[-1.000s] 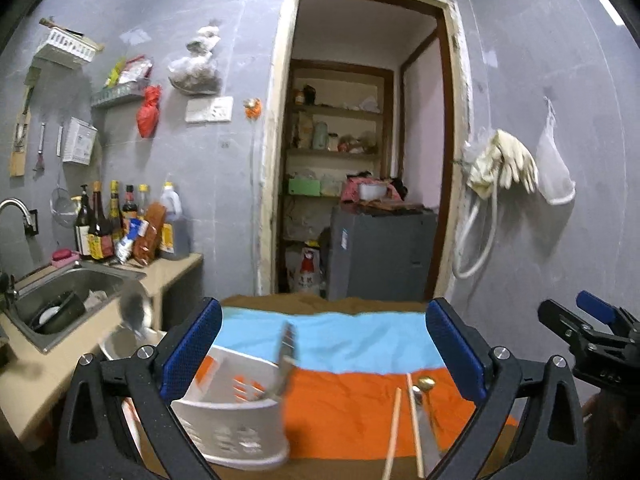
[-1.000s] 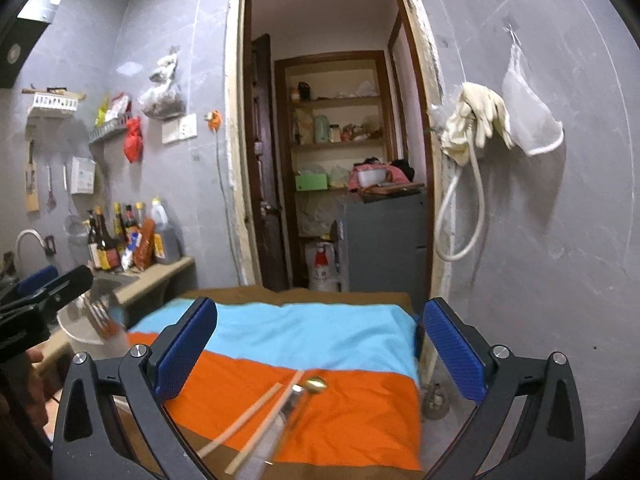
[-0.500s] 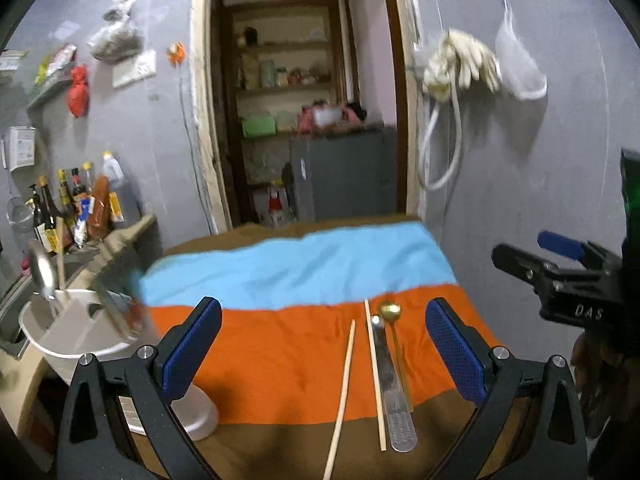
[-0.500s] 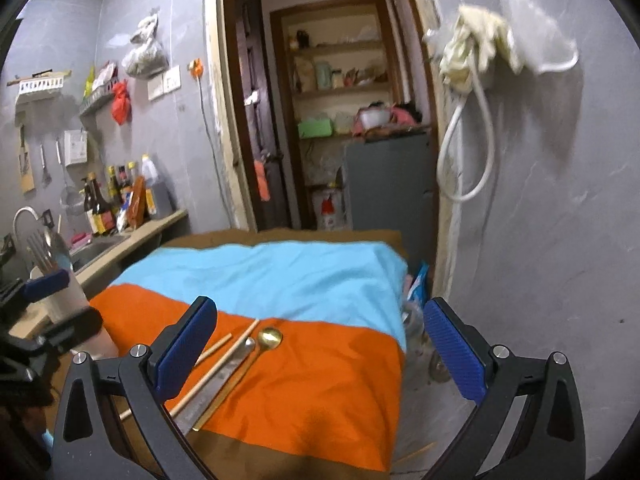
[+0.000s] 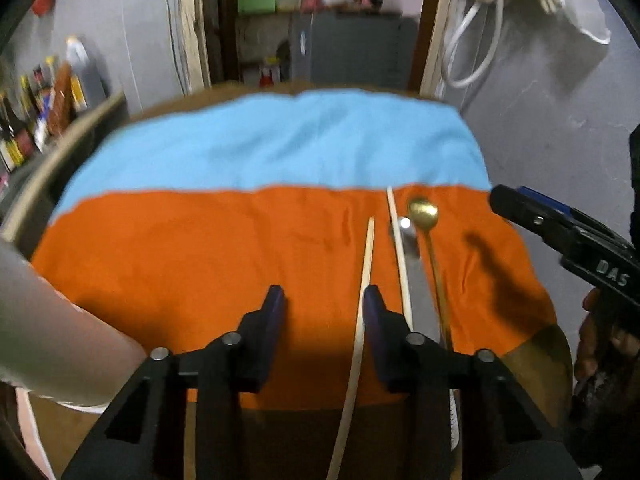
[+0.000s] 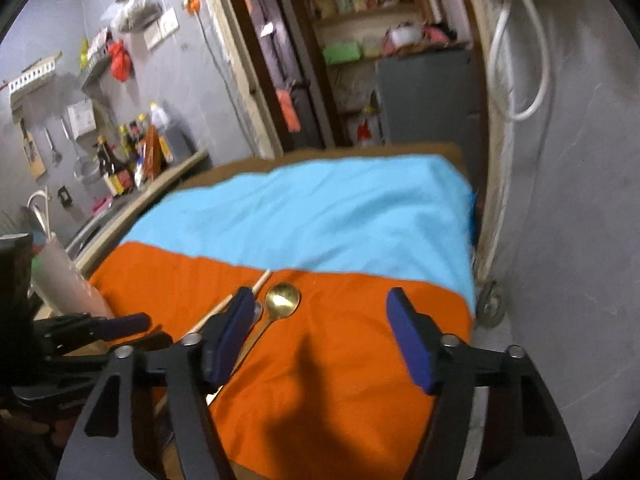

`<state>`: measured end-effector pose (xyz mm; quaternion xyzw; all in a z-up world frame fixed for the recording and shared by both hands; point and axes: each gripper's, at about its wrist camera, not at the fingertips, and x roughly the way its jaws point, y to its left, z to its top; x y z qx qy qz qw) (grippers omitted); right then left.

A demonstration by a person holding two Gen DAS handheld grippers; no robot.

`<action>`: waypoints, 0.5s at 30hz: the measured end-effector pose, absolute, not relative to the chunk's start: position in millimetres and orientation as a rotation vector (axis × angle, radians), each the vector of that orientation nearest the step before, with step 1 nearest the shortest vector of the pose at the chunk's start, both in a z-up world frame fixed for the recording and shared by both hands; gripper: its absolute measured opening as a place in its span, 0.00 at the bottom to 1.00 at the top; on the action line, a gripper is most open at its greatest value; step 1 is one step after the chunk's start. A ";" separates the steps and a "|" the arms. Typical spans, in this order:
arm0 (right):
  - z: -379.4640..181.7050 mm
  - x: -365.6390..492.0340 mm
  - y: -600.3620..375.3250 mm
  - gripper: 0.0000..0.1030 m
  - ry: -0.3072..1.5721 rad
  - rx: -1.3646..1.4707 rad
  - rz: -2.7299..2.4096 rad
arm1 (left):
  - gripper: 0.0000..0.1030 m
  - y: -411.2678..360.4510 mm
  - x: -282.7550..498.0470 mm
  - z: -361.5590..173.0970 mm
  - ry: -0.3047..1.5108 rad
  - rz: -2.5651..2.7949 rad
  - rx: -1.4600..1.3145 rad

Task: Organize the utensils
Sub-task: 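Grasp a wooden chopstick with the left tool while the right tool grasps the gold spoon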

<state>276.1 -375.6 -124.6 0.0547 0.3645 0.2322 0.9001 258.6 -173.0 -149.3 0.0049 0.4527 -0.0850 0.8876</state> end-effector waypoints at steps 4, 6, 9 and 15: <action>-136.2 288.4 -366.2 0.52 0.839 0.089 0.515 | 0.33 -176.2 263.9 -153.2 0.968 -0.232 0.009; -140.5 293.0 -363.0 0.51 0.876 0.075 0.526 | 0.33 -178.6 267.3 -156.3 0.984 -0.236 0.028; -143.1 296.9 -359.4 0.50 0.896 0.040 0.531 | 0.30 -182.9 271.6 -158.2 0.992 -0.226 0.062; -146.1 304.5 -340.3 0.50 0.897 -0.089 0.552 | 0.20 -187.6 280.0 -161.6 0.999 -0.184 0.103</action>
